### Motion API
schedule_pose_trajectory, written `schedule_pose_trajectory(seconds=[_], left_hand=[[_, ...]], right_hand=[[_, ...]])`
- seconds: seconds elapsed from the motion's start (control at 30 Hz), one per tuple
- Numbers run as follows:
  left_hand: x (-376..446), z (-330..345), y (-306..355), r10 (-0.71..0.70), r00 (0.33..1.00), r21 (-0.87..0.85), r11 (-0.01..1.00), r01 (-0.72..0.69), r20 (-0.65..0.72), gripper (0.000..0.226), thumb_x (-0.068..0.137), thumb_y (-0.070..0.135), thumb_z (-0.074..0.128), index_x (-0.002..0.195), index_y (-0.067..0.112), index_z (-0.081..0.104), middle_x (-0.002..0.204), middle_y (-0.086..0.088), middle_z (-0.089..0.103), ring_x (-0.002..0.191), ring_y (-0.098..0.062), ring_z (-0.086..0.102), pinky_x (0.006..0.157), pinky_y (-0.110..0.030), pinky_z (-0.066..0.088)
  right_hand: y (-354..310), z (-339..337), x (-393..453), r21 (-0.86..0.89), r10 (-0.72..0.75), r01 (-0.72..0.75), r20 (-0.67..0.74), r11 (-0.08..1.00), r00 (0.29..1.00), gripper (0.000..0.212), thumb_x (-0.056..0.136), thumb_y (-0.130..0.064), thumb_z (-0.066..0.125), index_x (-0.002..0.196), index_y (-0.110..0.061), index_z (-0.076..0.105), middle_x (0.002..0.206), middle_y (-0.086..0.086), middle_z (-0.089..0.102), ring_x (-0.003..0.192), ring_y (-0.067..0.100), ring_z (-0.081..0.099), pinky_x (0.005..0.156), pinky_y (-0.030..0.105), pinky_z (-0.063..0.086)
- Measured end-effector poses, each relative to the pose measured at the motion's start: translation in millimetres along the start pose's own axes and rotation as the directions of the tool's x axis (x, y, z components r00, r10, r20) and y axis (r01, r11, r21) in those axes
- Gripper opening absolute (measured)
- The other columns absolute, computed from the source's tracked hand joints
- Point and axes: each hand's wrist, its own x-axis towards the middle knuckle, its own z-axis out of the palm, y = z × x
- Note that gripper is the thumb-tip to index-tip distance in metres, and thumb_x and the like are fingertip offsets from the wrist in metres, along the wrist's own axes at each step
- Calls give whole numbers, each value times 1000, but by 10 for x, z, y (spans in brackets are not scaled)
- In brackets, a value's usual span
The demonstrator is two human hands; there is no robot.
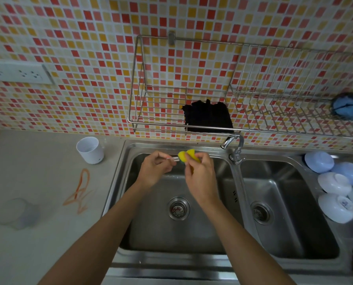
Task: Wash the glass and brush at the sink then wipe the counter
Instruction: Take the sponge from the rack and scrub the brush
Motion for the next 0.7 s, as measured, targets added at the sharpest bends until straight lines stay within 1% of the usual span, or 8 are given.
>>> schedule_pose_trajectory(seconds=[0.1, 0.23, 0.33, 0.4, 0.5, 0.57, 0.63, 0.7], left_hand=[[19, -13, -35, -18, 1000, -9, 1000, 18, 16, 13, 91, 5, 61, 99, -5, 62, 93, -13, 73, 89, -24, 70, 74, -25, 58], [86, -29, -88, 13, 999, 29, 999, -14, 36, 15, 89, 12, 65, 97, -1, 61, 93, -10, 73, 90, -22, 71, 80, -31, 58], [138, -27, -118, 20, 999, -22, 1000, -19, 27, 8, 88, 10, 65, 92, 5, 62, 92, -12, 73, 90, -23, 71, 81, -32, 58], [173, -28, -127, 16, 1000, -56, 998, -15, 11, 5, 88, 8, 66, 90, 6, 62, 91, -15, 73, 90, -26, 71, 80, -32, 58], [232, -41, -154, 18, 1000, -34, 999, -18, -8, 8, 90, 6, 64, 93, 0, 59, 91, -17, 72, 86, -24, 71, 74, -28, 58], [259, -42, -181, 13, 1000, -42, 999, -14, -27, 4, 92, 4, 61, 93, 1, 58, 90, -16, 72, 83, -20, 71, 70, -26, 57], [279, -32, -196, 1, 999, -47, 999, -4, -49, 1, 93, 2, 57, 94, 2, 57, 88, -18, 71, 81, -19, 71, 68, -26, 56], [294, -12, -189, -19, 998, -37, 999, 16, -55, 7, 93, 4, 57, 98, -1, 58, 90, -19, 70, 81, -19, 72, 69, -25, 57]], right_hand=[[91, 15, 79, 15, 86, -86, -16, 996, 996, 36, 92, -20, 59, 128, -21, 60, 115, 5, 50, 110, 19, 47, 88, 28, 51], [8, 98, 18, 4, -30, 30, 39, 1000, 999, 36, 93, -24, 57, 129, -25, 59, 116, 3, 48, 108, 16, 46, 81, 28, 54], [68, 134, 192, 17, 28, -28, 24, 999, 999, 36, 93, -22, 58, 129, -22, 59, 116, 4, 48, 108, 15, 46, 85, 24, 51], [107, 135, 250, 9, 34, -34, 24, 999, 999, 34, 92, -20, 59, 127, -20, 61, 113, 5, 51, 106, 18, 49, 87, 27, 52], [119, 125, 210, 21, 16, -18, 87, 1000, 996, 31, 93, -20, 57, 122, -20, 65, 113, 5, 59, 99, 20, 58, 81, 25, 48], [163, 116, 245, 151, 139, -152, 91, 977, 986, 29, 92, -17, 59, 119, -18, 67, 111, 3, 67, 92, 17, 63, 74, 15, 41], [225, 117, 326, 326, 315, -333, 109, 885, 943, 28, 91, -16, 61, 118, -16, 68, 111, 0, 70, 96, 11, 65, 75, 9, 40], [261, 119, 368, 458, 397, -407, 123, 791, 910, 27, 91, -14, 61, 118, -16, 68, 111, -6, 70, 101, 7, 64, 74, 3, 40]])
